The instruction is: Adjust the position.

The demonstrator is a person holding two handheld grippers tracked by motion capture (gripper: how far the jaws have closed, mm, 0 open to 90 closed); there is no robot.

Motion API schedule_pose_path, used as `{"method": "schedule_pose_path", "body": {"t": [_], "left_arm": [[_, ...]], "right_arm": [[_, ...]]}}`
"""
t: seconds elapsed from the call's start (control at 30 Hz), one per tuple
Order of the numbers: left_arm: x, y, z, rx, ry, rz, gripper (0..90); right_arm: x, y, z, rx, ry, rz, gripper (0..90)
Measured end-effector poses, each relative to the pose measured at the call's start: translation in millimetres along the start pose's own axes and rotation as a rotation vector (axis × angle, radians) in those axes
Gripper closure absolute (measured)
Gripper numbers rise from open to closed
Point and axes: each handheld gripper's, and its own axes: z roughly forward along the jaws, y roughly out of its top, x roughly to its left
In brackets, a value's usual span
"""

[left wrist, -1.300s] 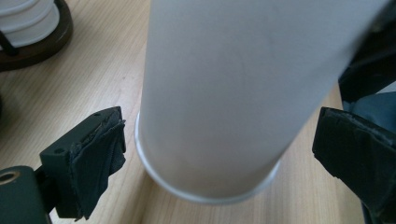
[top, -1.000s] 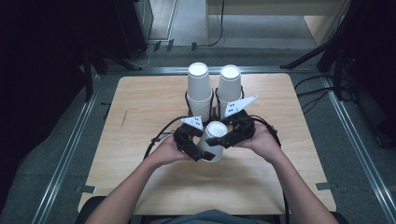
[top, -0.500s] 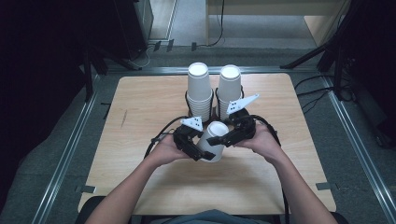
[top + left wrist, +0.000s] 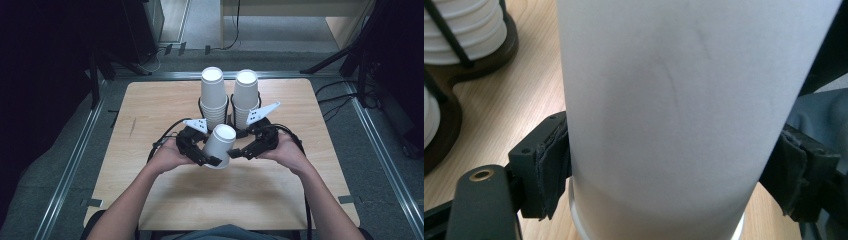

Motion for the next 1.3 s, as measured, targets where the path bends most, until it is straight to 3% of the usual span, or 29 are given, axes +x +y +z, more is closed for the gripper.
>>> {"method": "schedule_pose_path", "body": {"t": [0.1, 0.3, 0.6, 0.9, 1.13, 1.3], "left_arm": [[0.2, -1.5, -4.1, 0.021, -0.002, -0.023, 16.9], [0.4, -2.7, -11.6, 0.078, 0.041, -0.027, 16.9], [-0.8, 0.0, -8.7, 0.192, 0.102, 0.007, 16.8], [-0.2, 4.0, 4.1, 0.270, 0.096, 0.026, 16.7], [2.1, 5.8, 14.3, 0.311, 0.044, 0.022, 16.5], [0.2, 9.1, 22.6, 0.358, 0.043, 0.045, 16.5]], "right_arm": [[-0.3, -2.7, -0.1, 0.012, -0.008, -0.010, 19.7], [-0.4, -8.8, 3.8, 0.055, -0.041, -0.033, 20.2], [-1.8, -14.4, 11.3, 0.086, -0.041, -0.046, 22.0], [-3.0, -17.9, 14.0, 0.095, -0.039, -0.050, 22.1], [-4.6, -18.9, 14.2, 0.090, -0.039, -0.051, 22.1], [-4.0, -18.1, 16.2, 0.086, -0.045, -0.046, 22.0]]}}
